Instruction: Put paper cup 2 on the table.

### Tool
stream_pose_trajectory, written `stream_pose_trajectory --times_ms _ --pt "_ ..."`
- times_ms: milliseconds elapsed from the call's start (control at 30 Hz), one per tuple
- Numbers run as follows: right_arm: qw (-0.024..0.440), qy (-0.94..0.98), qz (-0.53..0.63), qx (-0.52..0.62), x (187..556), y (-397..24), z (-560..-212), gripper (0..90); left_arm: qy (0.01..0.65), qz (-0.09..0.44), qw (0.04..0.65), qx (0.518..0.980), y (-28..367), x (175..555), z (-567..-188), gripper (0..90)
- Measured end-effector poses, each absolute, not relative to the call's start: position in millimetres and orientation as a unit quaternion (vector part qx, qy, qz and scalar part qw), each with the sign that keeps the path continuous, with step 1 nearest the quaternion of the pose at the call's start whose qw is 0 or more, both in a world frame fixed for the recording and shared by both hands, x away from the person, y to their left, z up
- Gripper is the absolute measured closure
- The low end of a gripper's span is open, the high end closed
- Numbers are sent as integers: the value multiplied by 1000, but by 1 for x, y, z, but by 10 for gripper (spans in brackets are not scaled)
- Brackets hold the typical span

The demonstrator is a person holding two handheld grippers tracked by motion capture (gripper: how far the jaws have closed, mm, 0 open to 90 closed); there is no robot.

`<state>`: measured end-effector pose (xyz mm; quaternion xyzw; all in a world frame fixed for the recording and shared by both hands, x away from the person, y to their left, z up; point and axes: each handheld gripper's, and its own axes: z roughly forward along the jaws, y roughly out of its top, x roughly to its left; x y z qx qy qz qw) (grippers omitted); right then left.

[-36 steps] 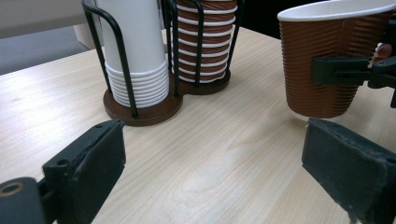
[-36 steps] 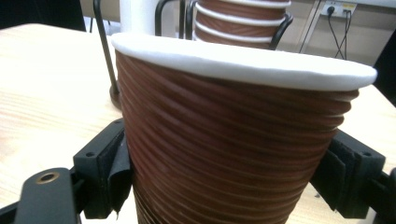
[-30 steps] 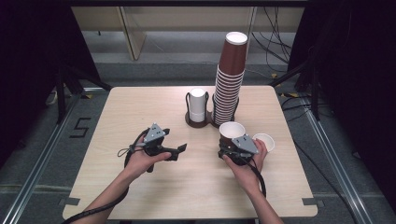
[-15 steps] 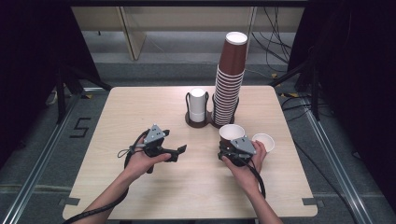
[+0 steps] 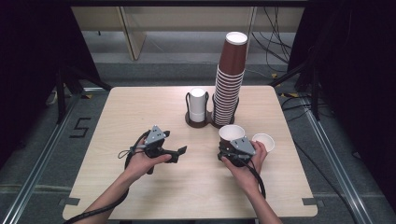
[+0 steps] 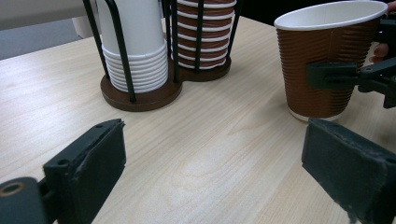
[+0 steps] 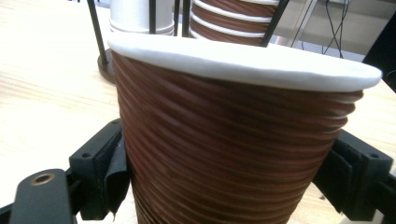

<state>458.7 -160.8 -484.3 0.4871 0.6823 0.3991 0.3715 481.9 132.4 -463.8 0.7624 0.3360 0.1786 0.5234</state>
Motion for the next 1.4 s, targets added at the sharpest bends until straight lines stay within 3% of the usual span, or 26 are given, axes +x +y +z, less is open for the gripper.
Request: stream_pose_trajectory --times_ms 533,833,1400 --pt "368 684 396 490 452 -157 -485 128 335 178 520 765 132 481 -465 60" --pt "350 698 388 489 445 -156 -488 36 335 180 519 765 133 481 -466 60" --pt "327 721 380 479 422 -170 -489 30 335 179 519 766 133 480 -467 60"
